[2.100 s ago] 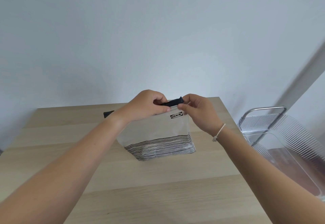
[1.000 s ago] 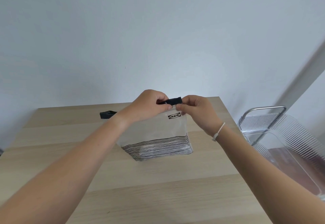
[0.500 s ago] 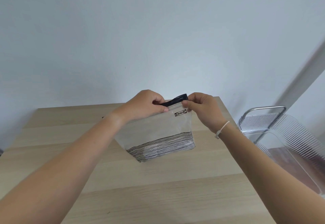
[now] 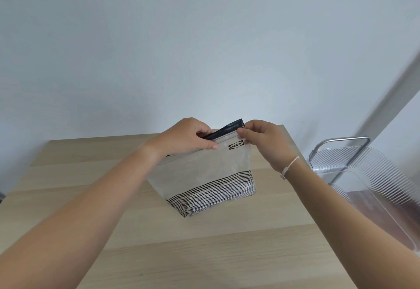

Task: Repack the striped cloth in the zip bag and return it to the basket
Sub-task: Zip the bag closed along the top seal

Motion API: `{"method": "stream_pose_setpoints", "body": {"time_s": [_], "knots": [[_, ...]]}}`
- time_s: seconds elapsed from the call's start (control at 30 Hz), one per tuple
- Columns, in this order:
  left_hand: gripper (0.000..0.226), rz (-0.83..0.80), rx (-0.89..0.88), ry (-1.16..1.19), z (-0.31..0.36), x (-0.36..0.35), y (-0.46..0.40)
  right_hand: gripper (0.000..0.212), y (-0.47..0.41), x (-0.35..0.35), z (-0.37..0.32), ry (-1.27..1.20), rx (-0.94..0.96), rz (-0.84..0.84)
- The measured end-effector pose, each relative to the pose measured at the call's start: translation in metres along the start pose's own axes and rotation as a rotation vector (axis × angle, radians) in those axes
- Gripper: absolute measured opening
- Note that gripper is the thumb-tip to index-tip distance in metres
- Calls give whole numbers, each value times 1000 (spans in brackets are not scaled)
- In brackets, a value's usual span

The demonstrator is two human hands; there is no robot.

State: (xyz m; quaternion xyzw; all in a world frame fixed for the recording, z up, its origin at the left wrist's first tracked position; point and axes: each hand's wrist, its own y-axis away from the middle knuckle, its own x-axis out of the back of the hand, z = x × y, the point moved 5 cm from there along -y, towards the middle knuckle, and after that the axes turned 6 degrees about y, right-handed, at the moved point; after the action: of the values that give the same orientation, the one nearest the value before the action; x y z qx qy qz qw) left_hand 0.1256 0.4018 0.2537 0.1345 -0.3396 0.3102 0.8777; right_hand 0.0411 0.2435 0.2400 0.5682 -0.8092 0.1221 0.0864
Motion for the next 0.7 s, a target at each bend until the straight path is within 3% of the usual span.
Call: {"method": "stream_pose_setpoints", "body": {"time_s": [0.23,0.7], "knots": [[16,17,11,20,-3,0,2,8,1,-7,7,-36,-58,-189],[28,-26,-22,-42,-7,-11,-3,19,-2,-6,5,51,-62,-83]]}}
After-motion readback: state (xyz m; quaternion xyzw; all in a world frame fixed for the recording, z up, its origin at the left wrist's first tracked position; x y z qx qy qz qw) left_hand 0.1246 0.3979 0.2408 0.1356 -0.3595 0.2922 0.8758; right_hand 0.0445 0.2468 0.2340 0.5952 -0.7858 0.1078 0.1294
